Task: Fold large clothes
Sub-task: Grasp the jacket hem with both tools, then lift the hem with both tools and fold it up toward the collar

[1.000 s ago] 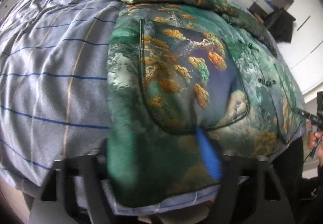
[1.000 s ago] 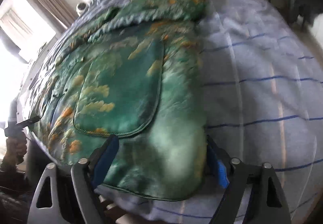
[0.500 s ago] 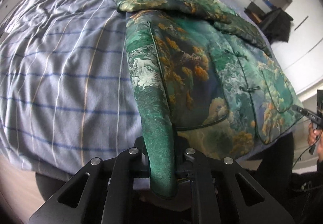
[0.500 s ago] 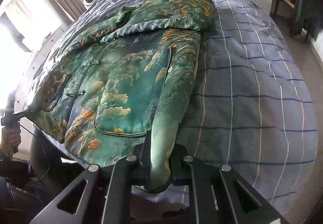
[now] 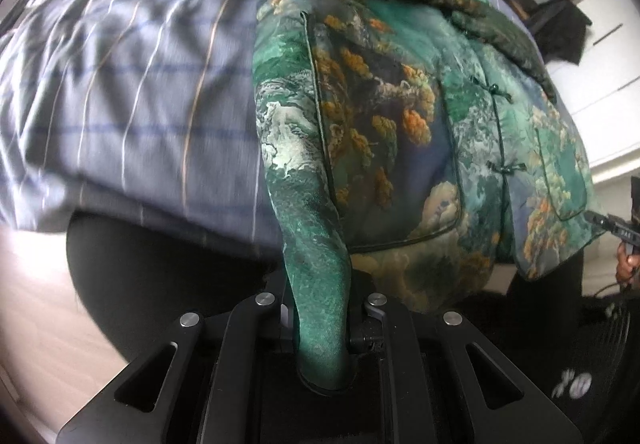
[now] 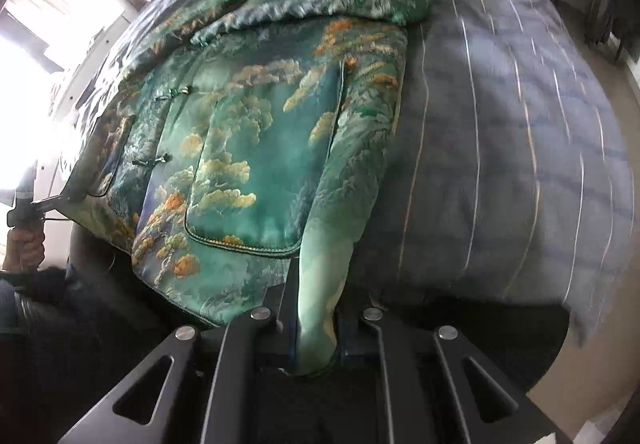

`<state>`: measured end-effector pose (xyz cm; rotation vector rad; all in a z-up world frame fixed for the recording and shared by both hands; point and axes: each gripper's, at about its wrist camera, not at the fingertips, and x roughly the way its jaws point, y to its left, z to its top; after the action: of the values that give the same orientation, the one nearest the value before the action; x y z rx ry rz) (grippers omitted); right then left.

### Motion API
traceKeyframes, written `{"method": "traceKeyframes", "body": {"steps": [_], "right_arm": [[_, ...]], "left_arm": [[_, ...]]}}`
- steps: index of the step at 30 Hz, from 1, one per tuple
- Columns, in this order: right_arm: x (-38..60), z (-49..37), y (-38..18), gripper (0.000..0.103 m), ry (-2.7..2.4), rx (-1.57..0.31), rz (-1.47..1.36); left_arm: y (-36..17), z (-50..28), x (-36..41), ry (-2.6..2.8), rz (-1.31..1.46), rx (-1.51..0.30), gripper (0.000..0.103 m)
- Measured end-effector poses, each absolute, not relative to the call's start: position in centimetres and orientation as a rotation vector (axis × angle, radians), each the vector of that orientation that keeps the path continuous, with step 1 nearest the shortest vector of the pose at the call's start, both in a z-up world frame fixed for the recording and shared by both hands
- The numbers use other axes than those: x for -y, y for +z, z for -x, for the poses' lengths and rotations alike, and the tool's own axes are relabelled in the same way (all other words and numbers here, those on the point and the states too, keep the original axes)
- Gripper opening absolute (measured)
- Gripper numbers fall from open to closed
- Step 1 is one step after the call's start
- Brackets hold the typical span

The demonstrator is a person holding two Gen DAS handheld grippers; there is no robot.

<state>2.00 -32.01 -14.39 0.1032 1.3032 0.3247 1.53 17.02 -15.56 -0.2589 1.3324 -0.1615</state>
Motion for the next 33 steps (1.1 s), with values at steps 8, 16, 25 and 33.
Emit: {"method": "traceKeyframes", "body": {"steps": [8,16,25,33], "right_arm": [[35.1,-1.8,-8.7,0.012,0.422,-1.251,-0.376],[35.7,-11.8,-3.3,0.011,0.501,-0.985,-0.500],[37.4,-29.3,-10.8,0.011,0.298,-0.934,-0.681],[37.1,-33.6,-17.4,0.053,0.237,-0.993,-0.922]], "left_arm": [[-9.0,-1.8,-20.6,-0.291,0.395,-1.204,0.011],[-2.4,-14.2,-23.4,-0.266,0.509,-0.949,0.011],[-11.7,-29.2,-22.0,-0.081,0.535,-1.067,0.017],[-11.6,-30.7,-21.4,-0.136,0.611,-1.082,0.072]]}}
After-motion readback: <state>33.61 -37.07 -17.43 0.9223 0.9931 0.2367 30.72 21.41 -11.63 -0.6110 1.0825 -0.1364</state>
